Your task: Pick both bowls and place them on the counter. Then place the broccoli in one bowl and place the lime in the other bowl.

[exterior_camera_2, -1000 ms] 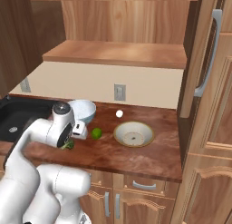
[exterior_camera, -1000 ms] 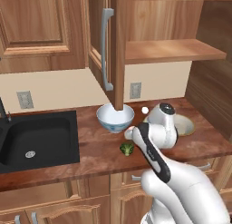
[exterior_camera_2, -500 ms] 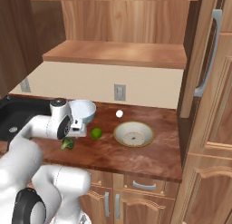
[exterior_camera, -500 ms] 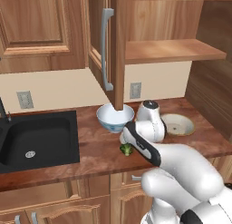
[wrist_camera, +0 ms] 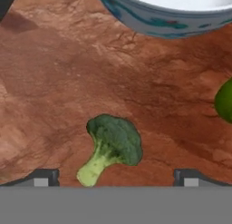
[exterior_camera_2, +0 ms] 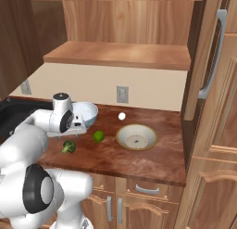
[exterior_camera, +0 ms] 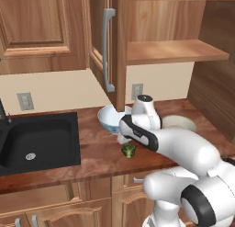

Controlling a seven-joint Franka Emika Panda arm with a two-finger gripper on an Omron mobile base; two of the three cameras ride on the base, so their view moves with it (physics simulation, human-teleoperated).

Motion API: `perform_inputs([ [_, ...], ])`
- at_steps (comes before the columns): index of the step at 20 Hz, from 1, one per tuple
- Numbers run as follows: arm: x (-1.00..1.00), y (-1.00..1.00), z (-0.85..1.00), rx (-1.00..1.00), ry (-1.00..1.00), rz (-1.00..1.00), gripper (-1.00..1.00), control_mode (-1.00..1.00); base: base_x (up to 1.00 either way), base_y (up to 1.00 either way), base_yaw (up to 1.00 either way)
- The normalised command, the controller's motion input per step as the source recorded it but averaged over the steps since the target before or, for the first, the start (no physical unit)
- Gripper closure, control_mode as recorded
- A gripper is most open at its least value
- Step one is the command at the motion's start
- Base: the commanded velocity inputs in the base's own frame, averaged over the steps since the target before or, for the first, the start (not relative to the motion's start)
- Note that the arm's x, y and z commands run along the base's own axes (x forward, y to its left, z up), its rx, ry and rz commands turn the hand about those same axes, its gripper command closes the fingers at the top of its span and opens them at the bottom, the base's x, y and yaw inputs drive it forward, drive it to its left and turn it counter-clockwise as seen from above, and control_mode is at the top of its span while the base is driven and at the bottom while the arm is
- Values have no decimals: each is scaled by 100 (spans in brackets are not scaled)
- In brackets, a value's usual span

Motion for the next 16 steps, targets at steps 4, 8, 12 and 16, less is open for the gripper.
perform_inputs([
  [4,0,19,-28,-3,0,14,-100,-100,0,0,0],
  [8,4,8,-33,-4,0,13,-100,-100,0,0,0],
  [12,8,0,-28,-1,0,12,-100,-100,0,0,0],
  [16,17,0,-19,0,0,10,-100,-100,0,0,0],
])
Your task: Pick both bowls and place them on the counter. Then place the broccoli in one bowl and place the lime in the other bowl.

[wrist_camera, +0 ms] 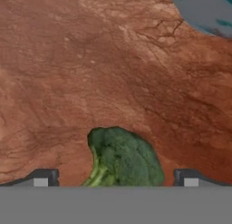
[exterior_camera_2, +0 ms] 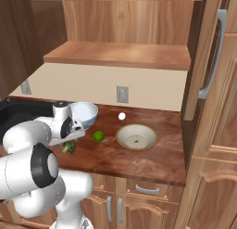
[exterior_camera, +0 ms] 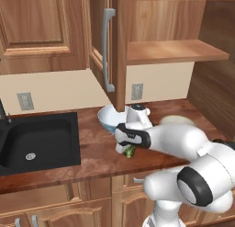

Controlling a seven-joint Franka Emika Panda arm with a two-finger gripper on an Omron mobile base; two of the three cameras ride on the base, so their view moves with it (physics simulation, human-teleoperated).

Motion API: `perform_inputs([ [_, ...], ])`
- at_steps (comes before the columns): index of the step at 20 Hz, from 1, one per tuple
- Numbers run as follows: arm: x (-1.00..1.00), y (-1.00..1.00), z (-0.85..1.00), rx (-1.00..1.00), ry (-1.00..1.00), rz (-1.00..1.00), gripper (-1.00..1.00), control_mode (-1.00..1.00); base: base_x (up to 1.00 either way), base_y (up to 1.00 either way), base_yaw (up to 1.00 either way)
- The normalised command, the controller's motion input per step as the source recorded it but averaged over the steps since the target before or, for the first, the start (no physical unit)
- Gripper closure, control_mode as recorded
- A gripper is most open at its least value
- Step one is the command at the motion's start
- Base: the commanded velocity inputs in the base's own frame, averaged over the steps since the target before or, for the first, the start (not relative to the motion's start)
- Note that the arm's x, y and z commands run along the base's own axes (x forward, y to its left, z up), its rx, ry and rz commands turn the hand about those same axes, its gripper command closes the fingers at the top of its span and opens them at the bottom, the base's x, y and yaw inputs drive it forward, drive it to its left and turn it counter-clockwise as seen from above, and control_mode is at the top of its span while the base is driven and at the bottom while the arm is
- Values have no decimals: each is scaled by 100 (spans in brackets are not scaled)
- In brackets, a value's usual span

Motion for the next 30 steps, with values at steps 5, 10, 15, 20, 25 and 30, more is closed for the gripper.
perform_inputs([
  [5,13,1,-15,0,0,7,-100,-100,0,0,0],
  [10,3,0,-17,0,1,7,-100,-100,0,0,0],
  [15,-1,0,-17,0,2,6,-100,-100,0,0,0],
  [20,-2,4,-15,0,5,3,100,-100,0,0,0],
  [25,-3,-1,-7,0,5,3,100,-100,0,0,0],
  [30,-14,-9,5,0,0,5,100,-100,0,0,0],
])
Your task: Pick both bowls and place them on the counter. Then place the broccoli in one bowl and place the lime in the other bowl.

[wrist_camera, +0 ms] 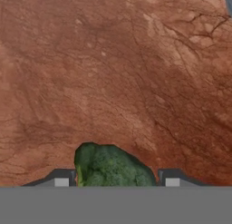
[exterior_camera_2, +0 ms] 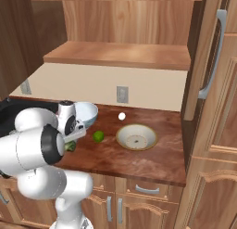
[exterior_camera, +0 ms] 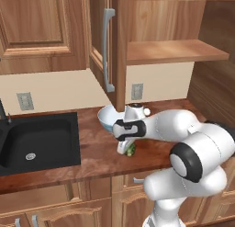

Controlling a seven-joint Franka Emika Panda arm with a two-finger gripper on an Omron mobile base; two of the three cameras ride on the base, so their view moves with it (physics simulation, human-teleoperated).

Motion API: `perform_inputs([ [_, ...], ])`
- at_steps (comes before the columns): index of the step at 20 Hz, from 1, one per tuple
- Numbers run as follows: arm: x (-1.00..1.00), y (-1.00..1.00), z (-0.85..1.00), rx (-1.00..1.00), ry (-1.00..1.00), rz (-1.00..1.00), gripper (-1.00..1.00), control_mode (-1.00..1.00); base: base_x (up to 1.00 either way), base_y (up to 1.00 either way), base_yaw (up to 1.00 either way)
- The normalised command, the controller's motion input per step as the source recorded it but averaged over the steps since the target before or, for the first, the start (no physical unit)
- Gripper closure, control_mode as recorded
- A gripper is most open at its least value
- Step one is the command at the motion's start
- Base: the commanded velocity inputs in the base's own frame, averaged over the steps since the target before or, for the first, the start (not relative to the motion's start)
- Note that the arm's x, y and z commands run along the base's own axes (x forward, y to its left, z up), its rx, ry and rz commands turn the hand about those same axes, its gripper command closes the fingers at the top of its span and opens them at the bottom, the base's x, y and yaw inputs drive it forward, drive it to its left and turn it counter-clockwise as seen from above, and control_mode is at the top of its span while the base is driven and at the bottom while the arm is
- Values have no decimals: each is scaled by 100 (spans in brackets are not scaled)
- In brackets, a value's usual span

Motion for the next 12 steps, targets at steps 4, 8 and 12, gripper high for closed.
perform_inputs([
  [4,-23,-12,30,0,0,8,100,-100,0,0,0],
  [8,-25,-11,43,2,0,5,100,-100,0,0,0],
  [12,-10,-12,55,3,0,3,100,-100,0,0,0],
])
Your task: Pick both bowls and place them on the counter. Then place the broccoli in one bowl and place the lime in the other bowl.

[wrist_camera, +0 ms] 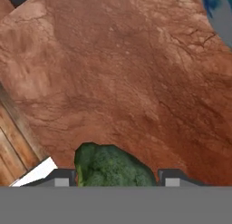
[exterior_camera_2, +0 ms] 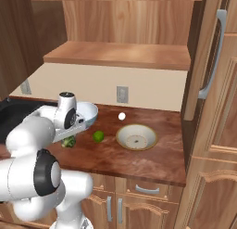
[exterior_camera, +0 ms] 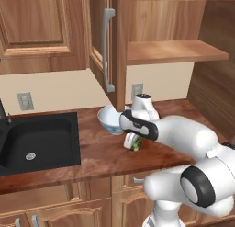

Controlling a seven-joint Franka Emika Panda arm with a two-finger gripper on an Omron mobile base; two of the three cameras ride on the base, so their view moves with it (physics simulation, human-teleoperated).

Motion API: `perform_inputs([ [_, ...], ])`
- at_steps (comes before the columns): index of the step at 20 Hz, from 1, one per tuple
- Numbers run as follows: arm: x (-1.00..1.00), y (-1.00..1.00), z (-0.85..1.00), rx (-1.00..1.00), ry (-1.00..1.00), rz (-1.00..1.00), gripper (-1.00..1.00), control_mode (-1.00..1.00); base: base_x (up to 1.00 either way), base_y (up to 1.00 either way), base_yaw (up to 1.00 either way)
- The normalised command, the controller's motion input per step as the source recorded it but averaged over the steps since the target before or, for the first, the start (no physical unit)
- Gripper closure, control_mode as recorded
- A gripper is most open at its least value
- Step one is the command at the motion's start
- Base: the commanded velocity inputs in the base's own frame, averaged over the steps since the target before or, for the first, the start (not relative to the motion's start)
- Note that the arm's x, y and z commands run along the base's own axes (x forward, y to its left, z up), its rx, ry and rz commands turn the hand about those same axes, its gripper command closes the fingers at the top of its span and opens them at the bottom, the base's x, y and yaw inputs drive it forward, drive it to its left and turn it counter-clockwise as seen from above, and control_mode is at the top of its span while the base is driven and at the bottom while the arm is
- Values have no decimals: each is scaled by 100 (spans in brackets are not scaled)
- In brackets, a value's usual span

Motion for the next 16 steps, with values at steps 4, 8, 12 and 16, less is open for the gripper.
perform_inputs([
  [4,-8,-21,58,2,0,1,100,-100,0,0,0],
  [8,-5,-21,59,3,0,0,100,-100,0,0,0],
  [12,-1,-20,60,2,0,0,100,-100,0,0,0],
  [16,0,-17,51,2,0,0,100,-100,0,0,0],
])
